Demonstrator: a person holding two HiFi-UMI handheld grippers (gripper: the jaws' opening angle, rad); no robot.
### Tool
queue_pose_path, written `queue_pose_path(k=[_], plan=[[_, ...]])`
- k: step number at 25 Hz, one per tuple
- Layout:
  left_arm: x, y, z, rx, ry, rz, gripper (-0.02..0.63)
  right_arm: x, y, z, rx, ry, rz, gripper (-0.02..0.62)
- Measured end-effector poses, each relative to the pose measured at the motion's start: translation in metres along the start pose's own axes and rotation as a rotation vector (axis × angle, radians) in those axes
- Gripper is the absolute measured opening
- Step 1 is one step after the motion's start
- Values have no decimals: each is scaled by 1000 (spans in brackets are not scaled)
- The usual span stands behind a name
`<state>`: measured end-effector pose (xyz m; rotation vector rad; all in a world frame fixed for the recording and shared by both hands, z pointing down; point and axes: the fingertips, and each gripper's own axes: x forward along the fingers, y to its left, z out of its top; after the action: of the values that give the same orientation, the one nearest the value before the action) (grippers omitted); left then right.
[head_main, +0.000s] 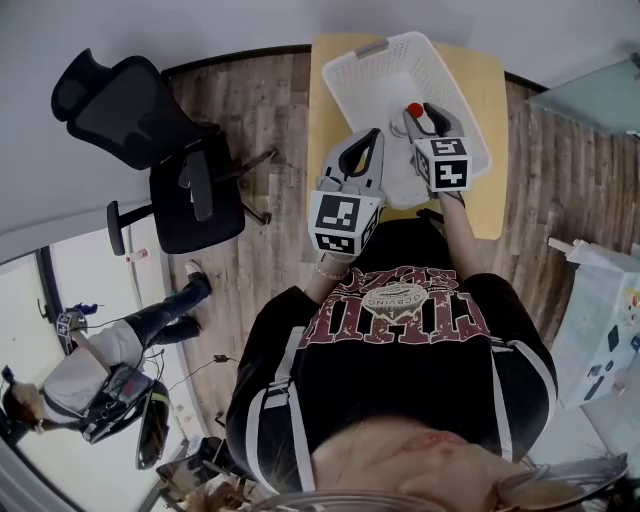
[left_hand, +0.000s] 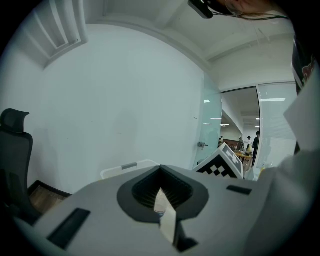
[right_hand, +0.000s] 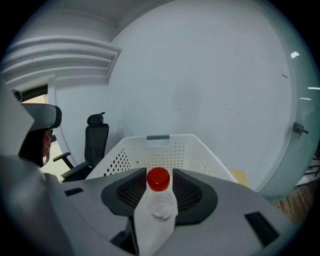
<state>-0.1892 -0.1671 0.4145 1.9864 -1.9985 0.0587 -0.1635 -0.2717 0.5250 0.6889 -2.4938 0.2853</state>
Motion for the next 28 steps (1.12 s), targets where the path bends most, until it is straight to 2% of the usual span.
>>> queue_pose_path(k=[12,28], plan=[[0,7,-2,-8,6,26,46,15,-1,-11,6,45,11,155],[-4,12,-3,-10,5,39,46,16,-5,-11,11,28,-21,156]])
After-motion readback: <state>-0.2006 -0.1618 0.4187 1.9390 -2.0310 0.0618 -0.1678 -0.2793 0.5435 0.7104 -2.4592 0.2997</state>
